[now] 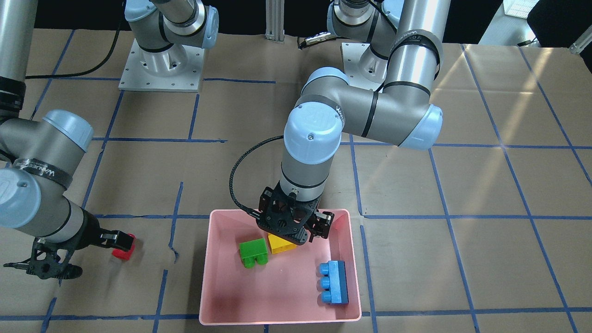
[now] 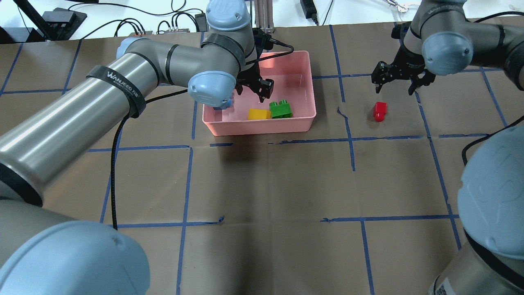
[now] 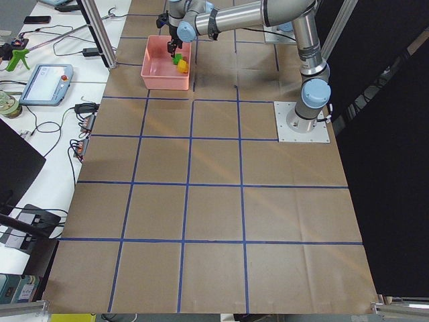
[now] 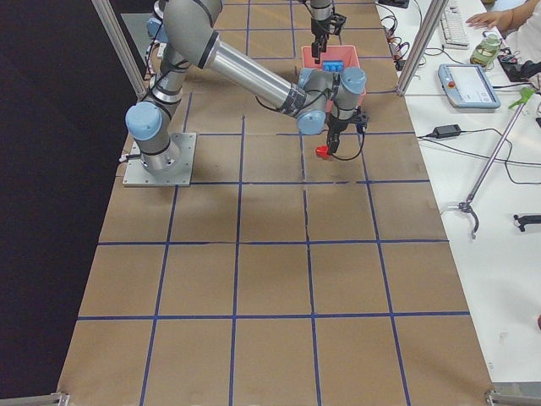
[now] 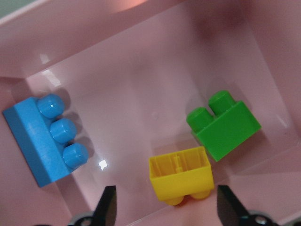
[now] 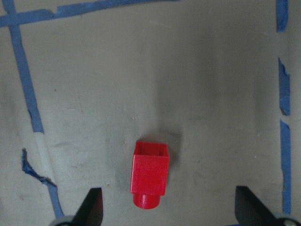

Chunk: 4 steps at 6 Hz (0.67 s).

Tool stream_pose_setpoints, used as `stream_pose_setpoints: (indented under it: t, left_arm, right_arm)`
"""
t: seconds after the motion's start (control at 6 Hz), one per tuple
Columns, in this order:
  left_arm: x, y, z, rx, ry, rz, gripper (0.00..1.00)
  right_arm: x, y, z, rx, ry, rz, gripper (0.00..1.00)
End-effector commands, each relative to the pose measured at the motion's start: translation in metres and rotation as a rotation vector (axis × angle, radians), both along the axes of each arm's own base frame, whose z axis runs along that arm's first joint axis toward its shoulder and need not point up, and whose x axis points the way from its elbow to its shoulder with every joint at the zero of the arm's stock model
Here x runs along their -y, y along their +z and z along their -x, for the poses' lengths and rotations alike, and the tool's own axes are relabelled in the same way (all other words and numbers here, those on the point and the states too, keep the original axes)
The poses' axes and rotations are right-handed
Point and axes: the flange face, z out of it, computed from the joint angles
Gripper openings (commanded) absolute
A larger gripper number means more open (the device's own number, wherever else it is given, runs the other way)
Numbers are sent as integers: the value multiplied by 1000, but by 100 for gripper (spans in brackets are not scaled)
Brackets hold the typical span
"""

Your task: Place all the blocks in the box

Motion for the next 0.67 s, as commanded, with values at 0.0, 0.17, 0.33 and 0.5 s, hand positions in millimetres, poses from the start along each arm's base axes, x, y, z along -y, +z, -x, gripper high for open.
stream_pose_setpoints:
  t: [0.0, 0.17, 0.33, 0.5]
  left_arm:
    - [-32, 59, -31, 20, 33, -56, 99]
    - [-46, 83, -45, 25, 49, -85, 99]
    - [-62, 113, -57, 20, 63, -68, 99]
    - [-72, 128, -81, 25, 101, -110, 99]
  right_arm:
    - [-5, -33, -1, 5, -4, -24, 97]
    - [-4, -36, -1, 6, -5, -29, 65]
    - [-4, -34, -1, 6, -4, -27, 34]
    - [-3, -31, 0, 5, -2, -21, 19]
